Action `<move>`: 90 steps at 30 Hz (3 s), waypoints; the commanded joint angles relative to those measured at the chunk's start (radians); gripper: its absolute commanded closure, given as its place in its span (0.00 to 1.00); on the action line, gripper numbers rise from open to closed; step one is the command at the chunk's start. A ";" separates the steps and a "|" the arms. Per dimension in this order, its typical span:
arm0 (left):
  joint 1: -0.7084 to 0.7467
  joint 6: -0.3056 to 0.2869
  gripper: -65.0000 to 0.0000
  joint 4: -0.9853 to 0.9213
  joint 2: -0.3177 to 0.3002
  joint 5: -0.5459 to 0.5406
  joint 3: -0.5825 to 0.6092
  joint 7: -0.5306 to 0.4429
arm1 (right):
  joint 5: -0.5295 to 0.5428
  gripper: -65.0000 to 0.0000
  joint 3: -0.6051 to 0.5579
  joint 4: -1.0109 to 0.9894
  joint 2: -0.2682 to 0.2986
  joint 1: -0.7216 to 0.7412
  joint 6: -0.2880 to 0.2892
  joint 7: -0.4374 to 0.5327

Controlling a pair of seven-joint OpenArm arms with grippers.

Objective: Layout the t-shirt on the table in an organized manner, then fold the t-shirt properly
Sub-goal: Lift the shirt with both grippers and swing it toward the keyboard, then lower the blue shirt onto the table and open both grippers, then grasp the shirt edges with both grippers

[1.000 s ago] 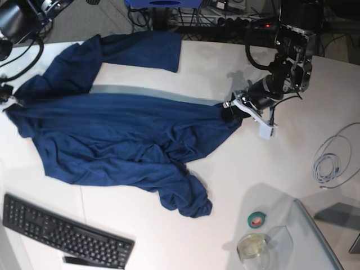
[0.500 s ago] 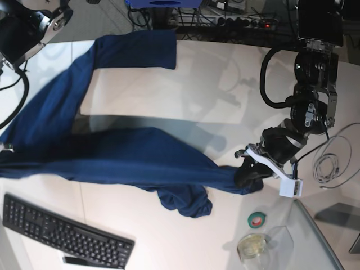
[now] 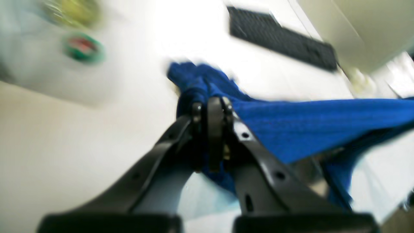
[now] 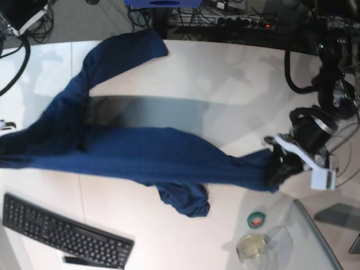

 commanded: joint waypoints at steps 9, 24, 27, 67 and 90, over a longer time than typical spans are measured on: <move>-0.161 -0.012 1.00 0.031 0.060 -0.013 -0.019 -0.042 | -0.004 1.00 0.006 0.022 0.110 0.135 -0.010 0.173; -0.459 -0.016 1.00 0.026 0.062 -0.015 0.109 -0.044 | -0.010 1.00 -0.004 0.027 0.338 0.364 -0.010 0.195; -0.486 -0.016 1.00 0.023 0.085 -0.015 0.104 -0.045 | -0.011 1.00 0.004 0.027 0.343 0.367 -0.010 0.186; 0.318 -0.154 1.00 0.031 0.243 0.096 -0.097 -0.044 | -0.005 1.00 0.517 -0.034 -0.077 -0.118 -0.010 0.090; 0.315 -0.147 1.00 -0.032 0.234 0.633 -0.080 -0.038 | -0.011 0.69 -0.317 -0.289 -0.166 -0.205 -0.010 0.155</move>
